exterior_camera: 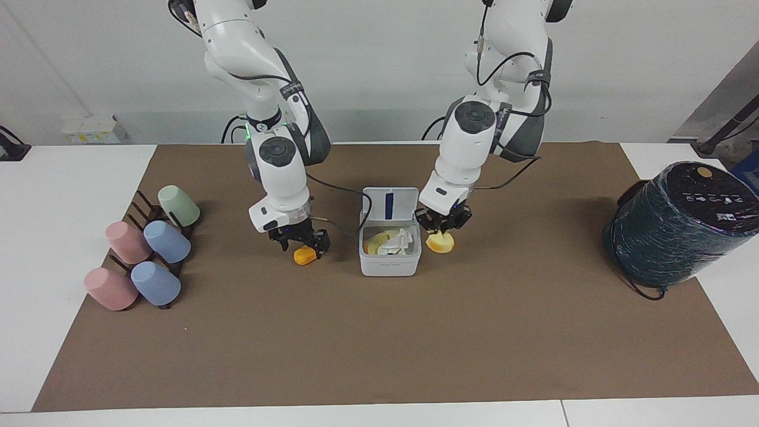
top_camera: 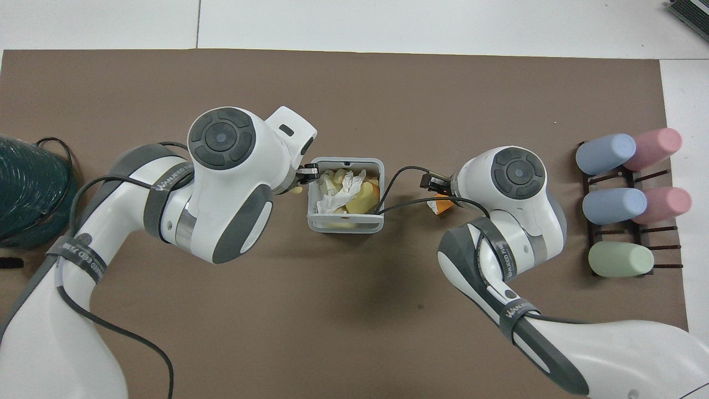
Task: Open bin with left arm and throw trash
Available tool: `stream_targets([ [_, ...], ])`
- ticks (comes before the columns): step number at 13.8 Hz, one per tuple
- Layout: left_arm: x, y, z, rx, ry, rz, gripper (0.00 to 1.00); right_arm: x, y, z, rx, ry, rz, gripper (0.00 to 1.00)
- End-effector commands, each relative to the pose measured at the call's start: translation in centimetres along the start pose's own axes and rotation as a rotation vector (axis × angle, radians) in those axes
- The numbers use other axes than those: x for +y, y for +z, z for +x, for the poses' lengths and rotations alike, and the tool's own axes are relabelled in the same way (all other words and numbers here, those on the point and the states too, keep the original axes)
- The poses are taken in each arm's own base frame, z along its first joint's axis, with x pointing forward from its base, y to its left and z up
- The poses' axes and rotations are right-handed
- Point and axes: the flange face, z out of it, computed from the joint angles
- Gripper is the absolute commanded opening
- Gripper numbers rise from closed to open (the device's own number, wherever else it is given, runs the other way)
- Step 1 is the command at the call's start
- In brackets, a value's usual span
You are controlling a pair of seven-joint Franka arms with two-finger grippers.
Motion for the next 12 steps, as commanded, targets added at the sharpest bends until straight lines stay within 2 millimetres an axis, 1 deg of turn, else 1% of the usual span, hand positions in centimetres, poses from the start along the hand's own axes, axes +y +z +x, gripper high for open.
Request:
stream_targets([
  [1, 2.5, -0.8, -0.7, 0.024, -0.067, -0.021, 0.0, 0.3, 0.6, -2.2, 0.041, -0.015, 0.023, 1.0],
  [2, 4.1, -0.2, -2.0, 0.04, -0.069, -0.048, 0.0, 0.3, 0.9, -2.5, 0.046, 0.001, 0.03, 1.0],
  [4, 5.2, 2.1, -4.5, 0.059, -0.094, -0.078, 0.0, 0.4, 1.2, -2.8, 0.042, 0.013, 0.028, 1.0],
  [5, 5.9, 2.7, -5.0, 0.075, -0.088, -0.098, 0.0, 0.4, 1.2, -2.8, 0.042, 0.013, 0.028, 0.93],
  [6, 6.6, 3.4, -5.4, 0.082, -0.08, -0.112, 0.0, 0.4, 1.3, -2.8, 0.04, 0.013, 0.027, 0.67],
  [7, 7.2, 4.8, -5.7, 0.077, -0.074, -0.113, 0.0, 0.4, 1.3, -2.8, 0.04, 0.013, 0.027, 0.25],
  [8, 7.5, 5.6, -5.6, 0.084, -0.073, -0.124, 0.0, 0.3, 1.2, -2.8, 0.04, 0.013, 0.027, 0.0],
  [9, 7.3, 5.9, -5.4, 0.086, -0.077, -0.125, 0.0, 0.3, 1.2, -2.7, 0.041, 0.013, 0.027, 0.0],
  [11, 7.3, 5.7, -5.1, 0.08, -0.081, -0.119, 0.39, 0.3, 1.1, -2.7, 0.04, 0.021, 0.026, 0.0],
  [12, 7.1, 5.2, -4.6, 0.083, -0.085, -0.118, 0.46, 0.4, 0.9, -2.4, 0.041, 0.029, 0.026, 0.0],
])
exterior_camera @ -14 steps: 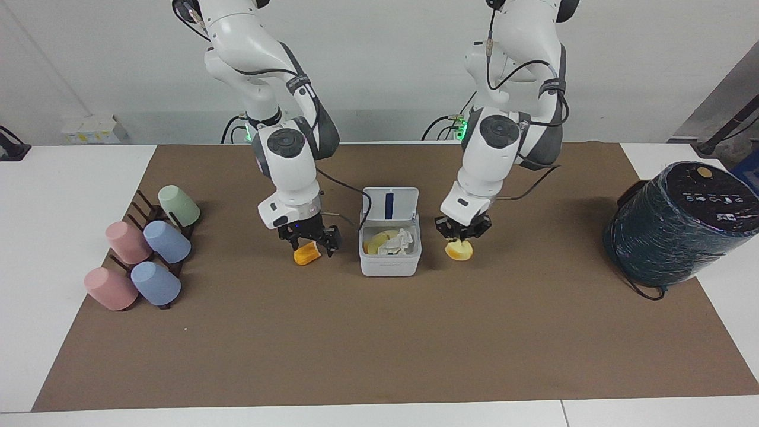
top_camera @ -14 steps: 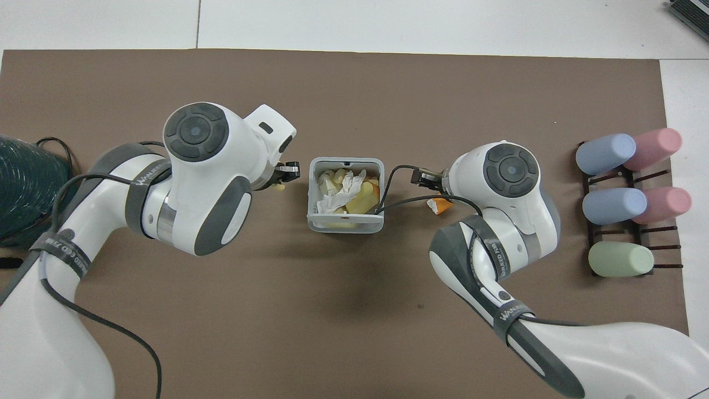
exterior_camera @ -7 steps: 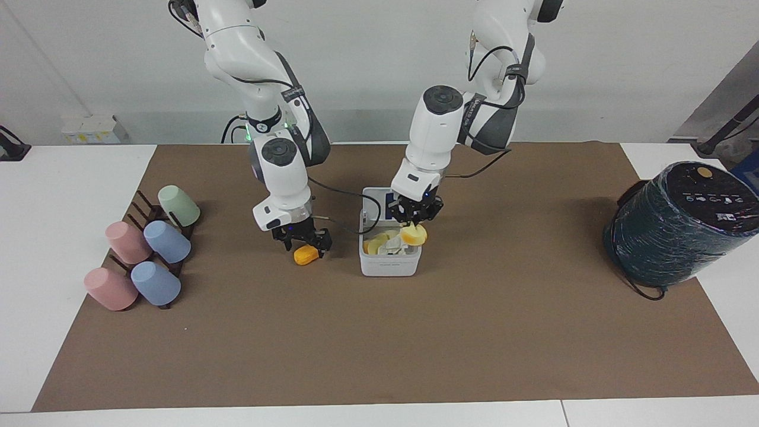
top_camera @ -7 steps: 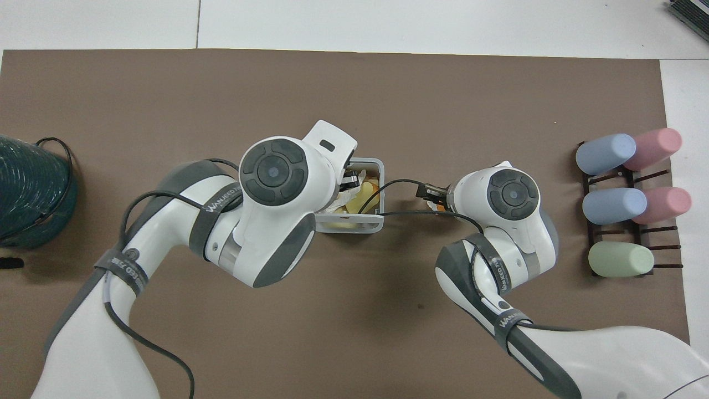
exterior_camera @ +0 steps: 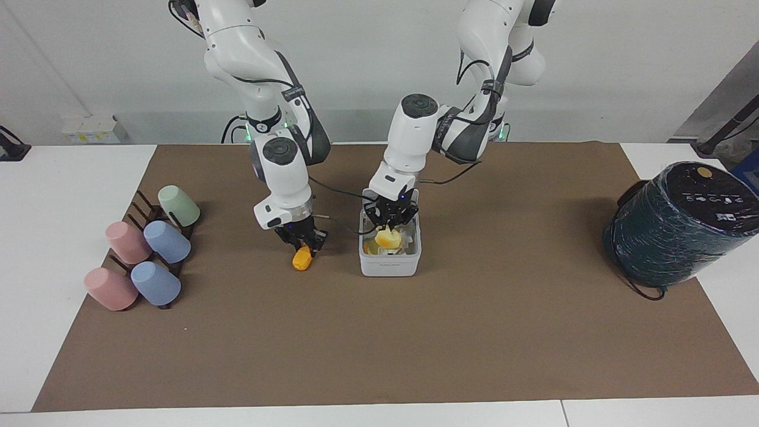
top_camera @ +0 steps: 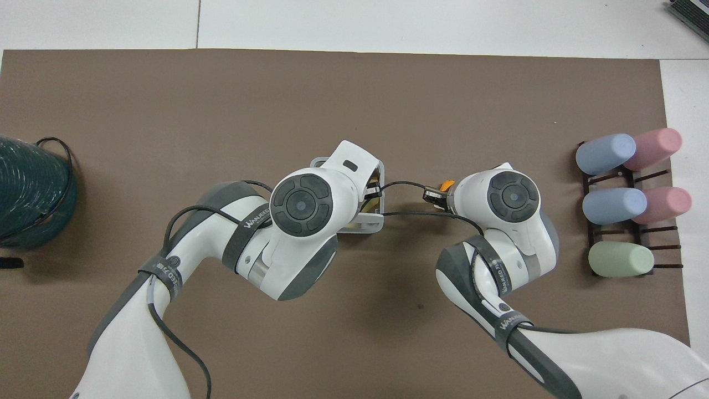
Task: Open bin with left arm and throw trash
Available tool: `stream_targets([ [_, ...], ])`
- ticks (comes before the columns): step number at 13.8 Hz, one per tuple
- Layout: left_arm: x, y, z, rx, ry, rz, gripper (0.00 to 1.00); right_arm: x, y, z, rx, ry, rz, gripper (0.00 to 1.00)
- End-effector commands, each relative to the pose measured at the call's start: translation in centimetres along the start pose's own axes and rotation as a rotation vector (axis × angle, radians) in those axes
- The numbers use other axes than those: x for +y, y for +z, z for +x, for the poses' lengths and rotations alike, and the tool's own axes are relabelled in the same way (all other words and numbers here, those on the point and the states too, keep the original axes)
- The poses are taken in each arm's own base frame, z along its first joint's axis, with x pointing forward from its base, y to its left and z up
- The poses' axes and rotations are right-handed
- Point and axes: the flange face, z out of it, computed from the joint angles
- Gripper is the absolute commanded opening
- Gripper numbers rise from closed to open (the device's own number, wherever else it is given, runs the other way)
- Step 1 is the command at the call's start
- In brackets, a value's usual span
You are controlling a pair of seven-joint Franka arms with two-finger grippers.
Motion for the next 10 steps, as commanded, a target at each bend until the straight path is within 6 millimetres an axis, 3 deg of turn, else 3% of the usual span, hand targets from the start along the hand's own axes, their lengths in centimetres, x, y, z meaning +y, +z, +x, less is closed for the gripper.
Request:
stream_targets([
  [1, -0.3, 0.9, 1.0, -0.011, -0.024, 0.016, 0.57, 0.6, -0.7, 0.0, 0.021, 0.029, -0.006, 0.0],
  [3, 0.3, -1.6, 2.4, -0.021, -0.03, 0.031, 0.71, 0.5, -0.9, 0.2, 0.025, 0.03, -0.003, 0.0],
  [6, -0.8, -6.0, 5.4, -0.054, -0.061, 0.082, 0.71, 0.0, -2.3, 1.3, 0.042, 0.035, 0.007, 0.0],
  [8, -2.8, -8.7, 7.8, -0.075, -0.093, 0.119, 0.71, -1.2, -4.8, 2.9, 0.052, 0.046, 0.019, 0.0],
  [10, -6.4, -10.7, 10.2, -0.119, -0.077, 0.164, 0.71, -2.7, -8.1, 4.4, 0.065, 0.046, 0.023, 0.0],
])
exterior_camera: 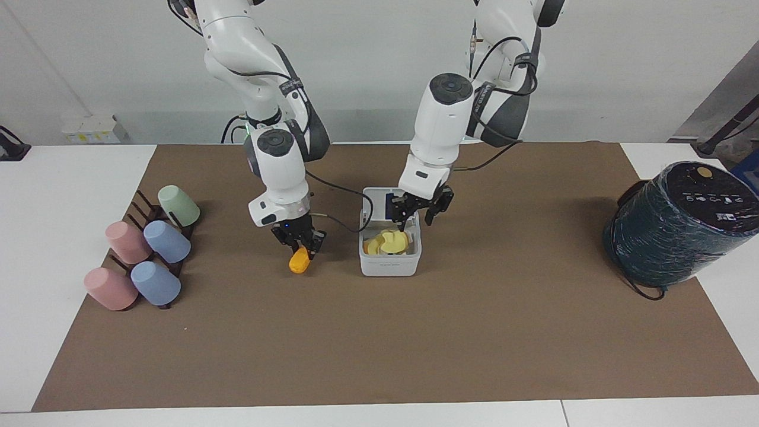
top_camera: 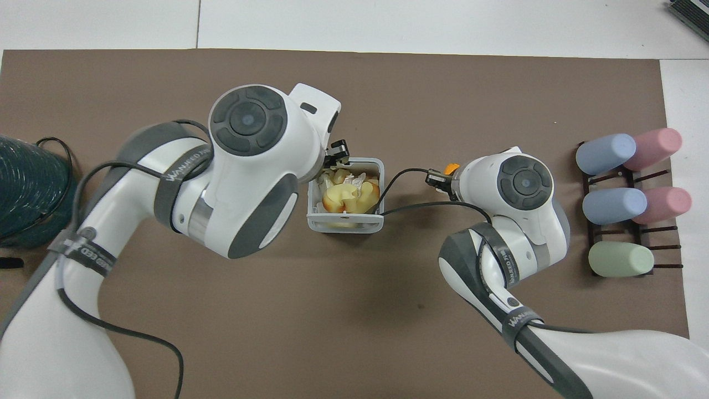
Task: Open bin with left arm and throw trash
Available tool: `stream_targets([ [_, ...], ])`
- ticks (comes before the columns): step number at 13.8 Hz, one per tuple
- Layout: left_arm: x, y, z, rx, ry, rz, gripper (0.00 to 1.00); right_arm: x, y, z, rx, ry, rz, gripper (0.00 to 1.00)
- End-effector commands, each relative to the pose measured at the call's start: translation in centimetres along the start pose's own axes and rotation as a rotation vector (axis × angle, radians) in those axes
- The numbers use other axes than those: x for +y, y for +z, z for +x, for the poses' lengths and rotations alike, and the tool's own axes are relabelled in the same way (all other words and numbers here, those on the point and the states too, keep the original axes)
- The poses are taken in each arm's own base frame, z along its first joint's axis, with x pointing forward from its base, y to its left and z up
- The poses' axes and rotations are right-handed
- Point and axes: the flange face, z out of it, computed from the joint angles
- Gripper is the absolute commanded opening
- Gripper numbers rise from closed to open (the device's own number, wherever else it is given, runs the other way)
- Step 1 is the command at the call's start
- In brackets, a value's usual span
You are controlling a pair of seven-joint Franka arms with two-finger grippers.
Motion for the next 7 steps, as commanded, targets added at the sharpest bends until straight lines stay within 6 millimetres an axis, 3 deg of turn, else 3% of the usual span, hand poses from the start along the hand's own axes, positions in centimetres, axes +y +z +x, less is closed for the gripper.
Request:
stream_targets([
  [1, -4.4, -1.7, 3.1, -0.065, 0.05, 0.063, 0.71, -2.8, -4.1, 1.4, 0.004, 0.02, 0.013, 0.0],
  [3, -9.4, -3.3, 5.9, -0.092, 0.13, 0.084, 0.71, -6.9, -7.2, 1.0, -0.009, 0.073, 0.096, 0.0],
  [5, -14.3, -5.2, 8.4, -0.082, 0.197, 0.076, 0.71, -9.4, -8.3, 0.8, -0.003, 0.156, 0.13, 0.0],
  [7, -19.1, -6.2, 10.5, -0.093, 0.219, 0.079, 0.75, -12.5, -8.9, -1.4, -0.013, 0.199, 0.152, 0.0],
])
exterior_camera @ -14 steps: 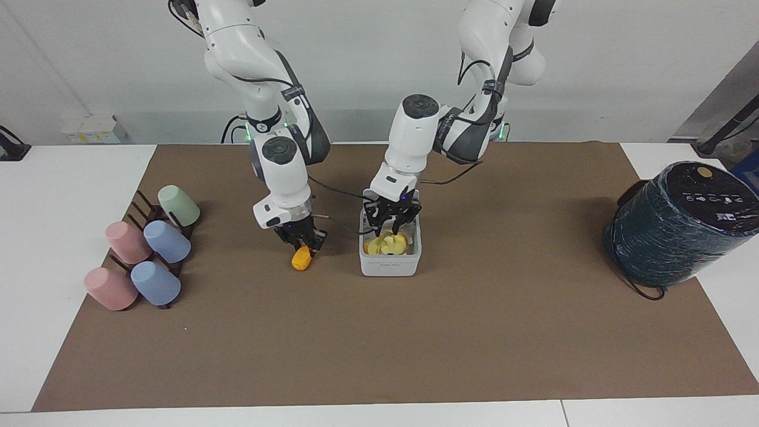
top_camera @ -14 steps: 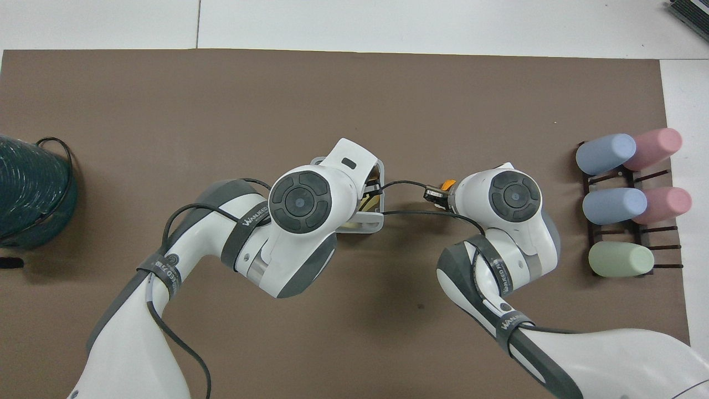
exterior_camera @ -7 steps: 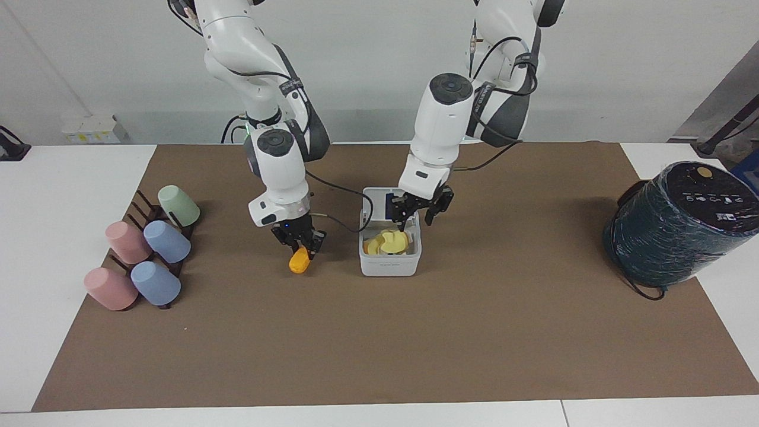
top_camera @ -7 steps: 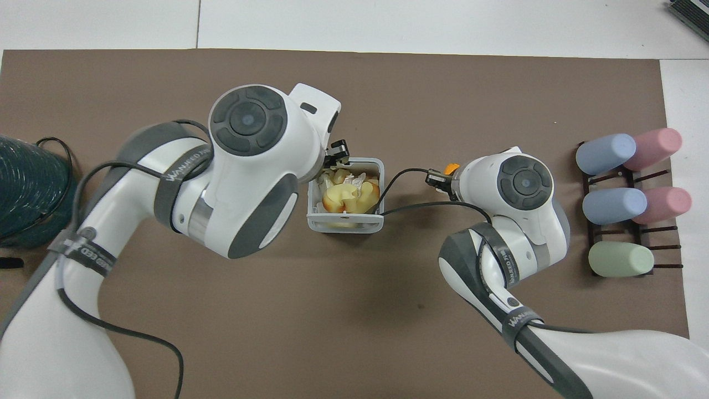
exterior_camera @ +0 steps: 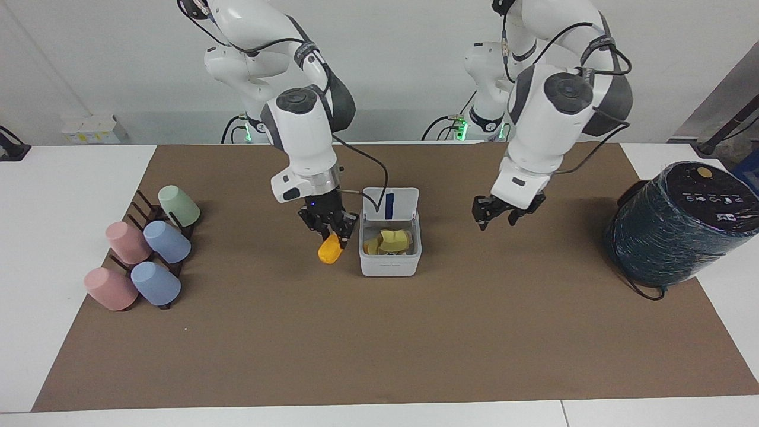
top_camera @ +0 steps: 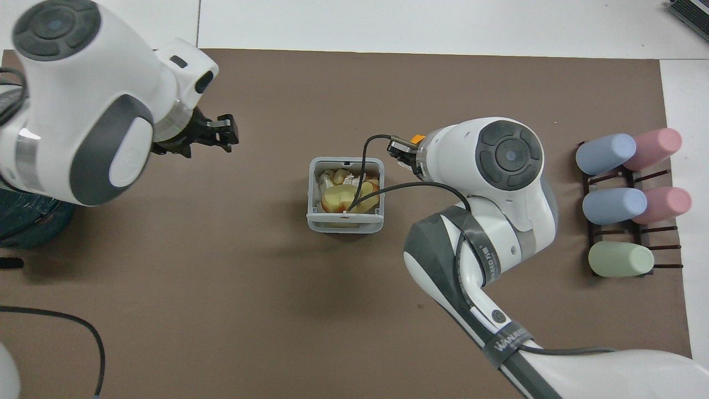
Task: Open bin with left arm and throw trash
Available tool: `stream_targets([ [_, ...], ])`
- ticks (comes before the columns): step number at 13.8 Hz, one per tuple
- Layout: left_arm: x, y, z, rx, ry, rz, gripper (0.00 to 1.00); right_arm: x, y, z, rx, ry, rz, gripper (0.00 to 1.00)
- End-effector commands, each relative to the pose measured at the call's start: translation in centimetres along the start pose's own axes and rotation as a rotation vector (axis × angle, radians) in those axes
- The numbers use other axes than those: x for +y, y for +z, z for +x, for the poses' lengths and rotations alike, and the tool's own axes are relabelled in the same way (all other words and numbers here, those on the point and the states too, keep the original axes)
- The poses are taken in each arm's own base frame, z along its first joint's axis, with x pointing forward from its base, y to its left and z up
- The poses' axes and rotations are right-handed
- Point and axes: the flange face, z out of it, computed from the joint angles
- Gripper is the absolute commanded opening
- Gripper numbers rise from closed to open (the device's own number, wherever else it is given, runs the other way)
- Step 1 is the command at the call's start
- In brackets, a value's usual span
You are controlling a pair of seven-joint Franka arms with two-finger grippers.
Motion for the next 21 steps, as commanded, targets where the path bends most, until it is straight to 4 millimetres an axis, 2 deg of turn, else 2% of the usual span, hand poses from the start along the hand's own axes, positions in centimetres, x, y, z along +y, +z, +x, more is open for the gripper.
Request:
stream_targets([
  [1, -6.1, -2.1, 0.3, -0.01, 0.049, 0.002, 0.84, -3.5, 0.6, -2.1, -0.032, 0.084, 0.023, 0.0],
  [2, -7.6, -2.8, 0.3, -0.005, 0.065, 0.002, 0.96, -4.7, 0.9, -3.8, -0.034, 0.095, 0.022, 0.0],
  [3, -9.1, -3.7, 0.2, 0.005, 0.067, 0.002, 1.0, -5.2, 1.5, -4.9, -0.041, 0.093, 0.016, 0.0],
  [4, -9.9, -4.7, -0.1, 0.023, 0.064, 0.001, 1.0, -5.3, 2.1, -5.5, -0.048, 0.086, 0.007, 0.09],
  [5, -10.0, -5.5, -0.4, 0.036, 0.062, 0.0, 1.0, -5.4, 2.3, -6.2, -0.056, 0.076, -0.003, 0.51],
  [6, -10.1, -6.2, -0.7, 0.046, 0.06, 0.0, 1.0, -5.5, 2.4, -7.0, -0.065, 0.066, -0.023, 1.0],
  [7, -10.1, -7.0, -1.0, 0.06, 0.06, -0.001, 1.0, -5.5, 2.4, -7.5, -0.068, 0.05, -0.052, 1.0],
  [9, -9.8, -8.1, -1.5, 0.085, 0.065, 0.001, 1.0, -5.5, 1.9, -7.3, -0.048, 0.029, -0.071, 1.0],
  [11, -9.6, -8.5, -1.8, 0.087, 0.07, 0.001, 1.0, -4.6, 0.9, -5.3, -0.028, 0.035, -0.061, 1.0],
  [15, -9.4, -8.2, -2.4, 0.076, 0.07, 0.004, 1.0, -0.6, -2.1, 0.2, 0.018, -0.052, -0.057, 1.0],
  [18, -9.4, -8.0, -2.6, 0.072, 0.072, 0.006, 1.0, 2.6, -4.8, 2.0, 0.046, -0.09, -0.075, 1.0],
  [21, -9.7, -7.8, -2.8, 0.064, 0.066, 0.008, 1.0, 6.8, -9.1, 3.5, 0.039, -0.206, -0.142, 1.0],
])
